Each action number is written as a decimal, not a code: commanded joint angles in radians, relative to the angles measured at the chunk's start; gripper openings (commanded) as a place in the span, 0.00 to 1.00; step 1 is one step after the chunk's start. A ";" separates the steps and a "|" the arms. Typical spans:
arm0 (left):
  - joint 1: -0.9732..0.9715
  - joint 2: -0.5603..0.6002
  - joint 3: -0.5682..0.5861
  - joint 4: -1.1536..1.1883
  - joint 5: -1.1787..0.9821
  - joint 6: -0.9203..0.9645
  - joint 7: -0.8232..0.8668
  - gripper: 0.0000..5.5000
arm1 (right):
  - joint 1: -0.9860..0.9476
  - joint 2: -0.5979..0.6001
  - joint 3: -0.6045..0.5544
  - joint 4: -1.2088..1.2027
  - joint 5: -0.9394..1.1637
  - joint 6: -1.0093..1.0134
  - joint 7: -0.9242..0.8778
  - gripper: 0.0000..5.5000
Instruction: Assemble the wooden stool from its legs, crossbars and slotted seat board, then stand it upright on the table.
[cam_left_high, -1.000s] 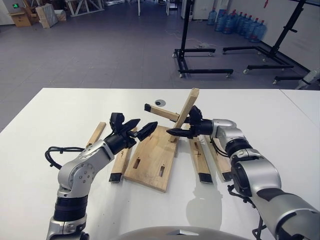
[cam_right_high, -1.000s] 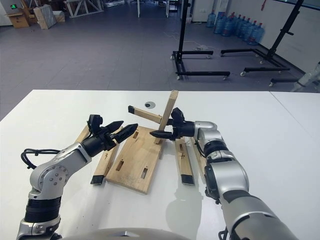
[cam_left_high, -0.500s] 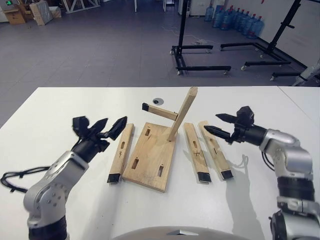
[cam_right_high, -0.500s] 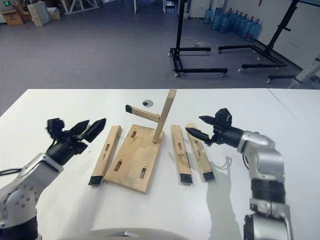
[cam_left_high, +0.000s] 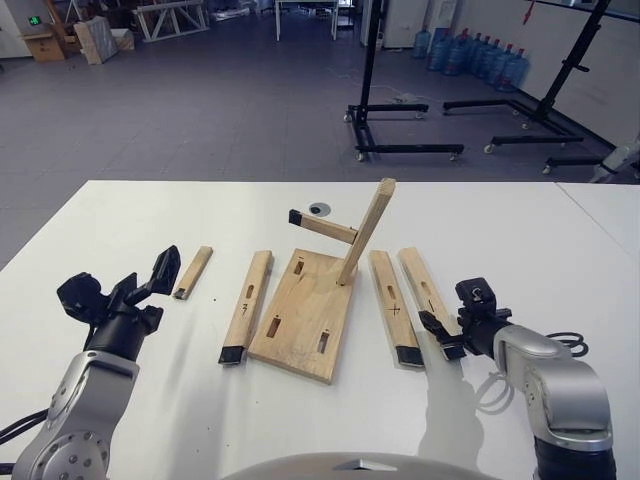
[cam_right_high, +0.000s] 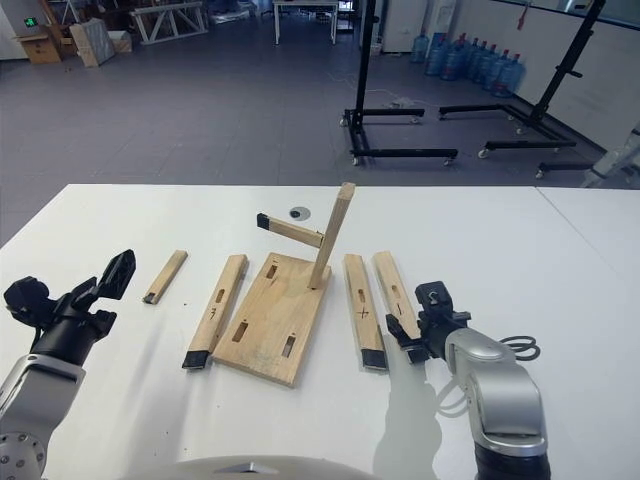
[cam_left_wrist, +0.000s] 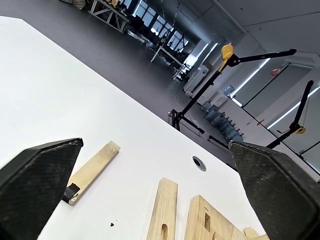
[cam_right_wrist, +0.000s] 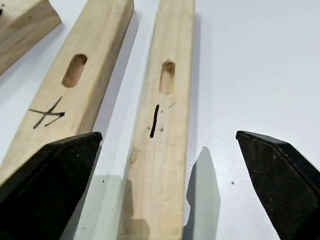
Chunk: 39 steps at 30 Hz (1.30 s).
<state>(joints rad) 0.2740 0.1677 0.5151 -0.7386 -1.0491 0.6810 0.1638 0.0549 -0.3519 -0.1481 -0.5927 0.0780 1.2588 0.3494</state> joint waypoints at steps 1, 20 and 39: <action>-0.021 0.019 -0.025 0.028 0.001 -0.011 0.014 0.98 | 0.019 0.010 0.024 0.066 -0.011 -0.059 -0.042 0.90; -0.093 0.039 -0.053 0.101 0.028 -0.059 0.071 0.98 | 0.005 -0.040 0.095 0.127 -0.016 -0.034 -0.113 0.38; -0.377 0.235 -0.143 0.215 -0.037 -0.024 -0.257 0.98 | -0.525 -0.008 -0.322 0.509 0.379 -0.480 0.060 0.38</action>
<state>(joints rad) -0.0687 0.3684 0.3831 -0.5444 -1.0534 0.6311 -0.0453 -0.4284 -0.3241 -0.4347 -0.0893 0.3956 0.7879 0.3635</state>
